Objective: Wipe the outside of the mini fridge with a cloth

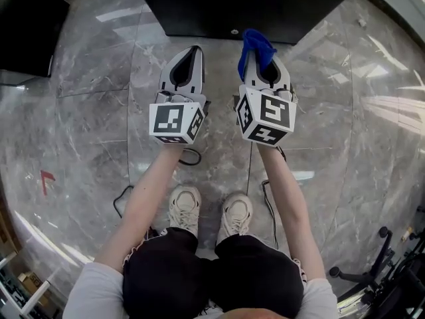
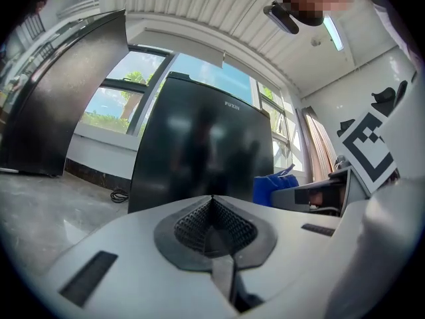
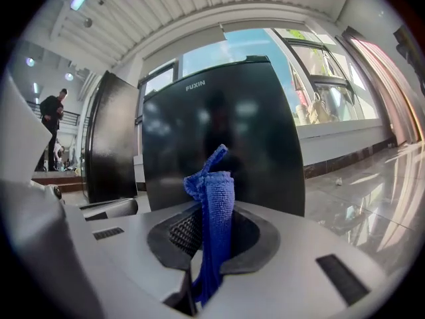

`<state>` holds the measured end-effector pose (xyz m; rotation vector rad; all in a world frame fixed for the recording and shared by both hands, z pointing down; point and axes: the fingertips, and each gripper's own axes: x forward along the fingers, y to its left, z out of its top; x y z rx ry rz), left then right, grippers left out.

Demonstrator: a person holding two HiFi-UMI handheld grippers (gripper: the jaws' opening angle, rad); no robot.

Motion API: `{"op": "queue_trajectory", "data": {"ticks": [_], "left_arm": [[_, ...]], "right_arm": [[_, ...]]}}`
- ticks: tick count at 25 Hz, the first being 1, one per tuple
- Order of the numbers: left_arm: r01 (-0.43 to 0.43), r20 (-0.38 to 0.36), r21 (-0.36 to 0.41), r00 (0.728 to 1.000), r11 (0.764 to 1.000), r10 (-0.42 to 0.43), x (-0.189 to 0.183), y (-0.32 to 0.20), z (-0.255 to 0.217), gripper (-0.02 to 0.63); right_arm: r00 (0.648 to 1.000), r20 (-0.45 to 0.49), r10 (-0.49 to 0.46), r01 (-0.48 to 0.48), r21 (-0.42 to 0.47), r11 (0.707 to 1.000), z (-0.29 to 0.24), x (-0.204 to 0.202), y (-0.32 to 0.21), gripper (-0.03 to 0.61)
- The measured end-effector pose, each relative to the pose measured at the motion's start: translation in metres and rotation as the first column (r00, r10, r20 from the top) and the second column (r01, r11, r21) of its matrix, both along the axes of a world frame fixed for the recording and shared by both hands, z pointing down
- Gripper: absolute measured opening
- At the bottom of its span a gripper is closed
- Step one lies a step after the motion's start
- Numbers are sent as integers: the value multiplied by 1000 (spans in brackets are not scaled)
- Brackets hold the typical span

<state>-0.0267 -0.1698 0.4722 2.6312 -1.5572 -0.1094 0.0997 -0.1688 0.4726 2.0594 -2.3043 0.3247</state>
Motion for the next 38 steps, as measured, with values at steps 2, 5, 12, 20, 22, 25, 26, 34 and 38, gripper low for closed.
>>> {"op": "queue_trajectory", "data": {"ticks": [2, 5, 12, 20, 22, 25, 26, 34, 38], "left_arm": [[-3, 12, 14, 1000, 1000, 3, -1, 2, -6, 5], [8, 18, 28, 1000, 1000, -8, -6, 1, -13, 5], [6, 35, 24, 999, 1000, -7, -10, 6, -9, 5], [21, 90, 22, 996, 1000, -23, -16, -8, -10, 5], [40, 92, 5, 995, 999, -40, -20, -14, -13, 5], [64, 75, -9, 995, 998, -63, -22, -25, -24, 5], [62, 82, -5, 995, 998, -61, -21, -28, -30, 5], [66, 52, 19, 996, 998, -67, -23, -46, -172, 5], [68, 30, 17, 997, 998, -69, -29, -31, -303, 5]], "right_arm": [[1000, -5, -4, 4, 8, 1000, -5, -2, 4, 62], [1000, 4, 8, -8, -2, 1000, -3, -1, 10, 62], [1000, -19, -15, 15, -18, 1000, 5, -9, 17, 61], [999, -39, -7, 5, -45, 999, -1, -7, 0, 62], [999, -48, -9, 7, -44, 999, -9, -6, -5, 61], [998, -60, 11, -14, -42, 999, -20, 1, -10, 62], [997, -69, 15, -18, -43, 999, -24, 2, -11, 62], [990, -135, -32, 16, -112, 994, -133, -13, -10, 61], [990, -117, -76, 56, -170, 984, -253, -43, 4, 61]]}}
